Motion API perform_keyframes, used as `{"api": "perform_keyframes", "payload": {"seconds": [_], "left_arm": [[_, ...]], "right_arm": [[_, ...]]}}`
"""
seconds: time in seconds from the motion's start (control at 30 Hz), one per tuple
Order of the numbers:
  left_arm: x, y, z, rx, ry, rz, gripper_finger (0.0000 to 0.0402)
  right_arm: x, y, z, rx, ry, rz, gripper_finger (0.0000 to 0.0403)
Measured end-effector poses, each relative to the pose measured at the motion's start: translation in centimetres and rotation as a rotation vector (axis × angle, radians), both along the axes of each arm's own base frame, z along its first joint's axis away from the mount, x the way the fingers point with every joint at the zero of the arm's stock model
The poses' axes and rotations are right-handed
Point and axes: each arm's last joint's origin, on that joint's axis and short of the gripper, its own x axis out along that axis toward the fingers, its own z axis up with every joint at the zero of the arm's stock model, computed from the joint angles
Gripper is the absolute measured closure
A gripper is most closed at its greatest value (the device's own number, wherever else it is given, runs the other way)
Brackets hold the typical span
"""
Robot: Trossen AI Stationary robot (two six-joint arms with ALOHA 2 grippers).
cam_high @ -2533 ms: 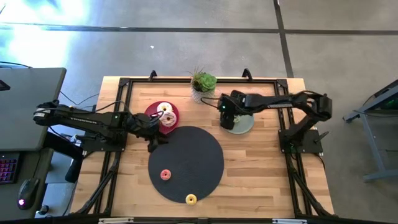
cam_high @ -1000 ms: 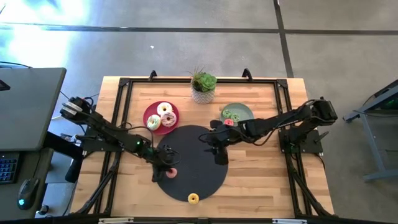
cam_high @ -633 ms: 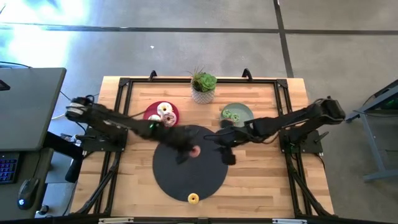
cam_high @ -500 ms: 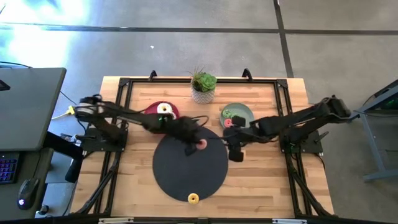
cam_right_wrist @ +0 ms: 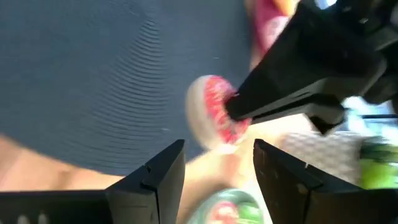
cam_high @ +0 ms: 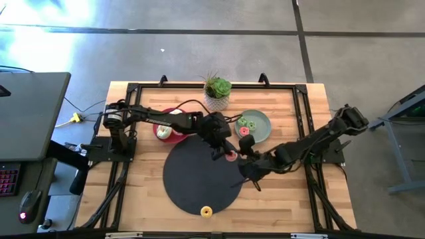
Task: Pick & Place donuts
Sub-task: Put the small red donut on the gray plate
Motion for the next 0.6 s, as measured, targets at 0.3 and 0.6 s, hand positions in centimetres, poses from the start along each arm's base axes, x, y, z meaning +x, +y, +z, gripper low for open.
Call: {"api": "perform_keyframes", "payload": {"seconds": [0.3, 0.6], "left_arm": [[0.29, 0.09, 0.65, 0.016, -0.02, 0.021, 0.0393], [0.29, 0.09, 0.65, 0.015, -0.019, 0.023, 0.0386]], "right_arm": [[0.31, 0.83, 0.2, -0.009, -0.027, 0.082, 0.0252], [0.41, 0.76, 0.22, -0.009, -0.025, 0.095, 0.0343]]}}
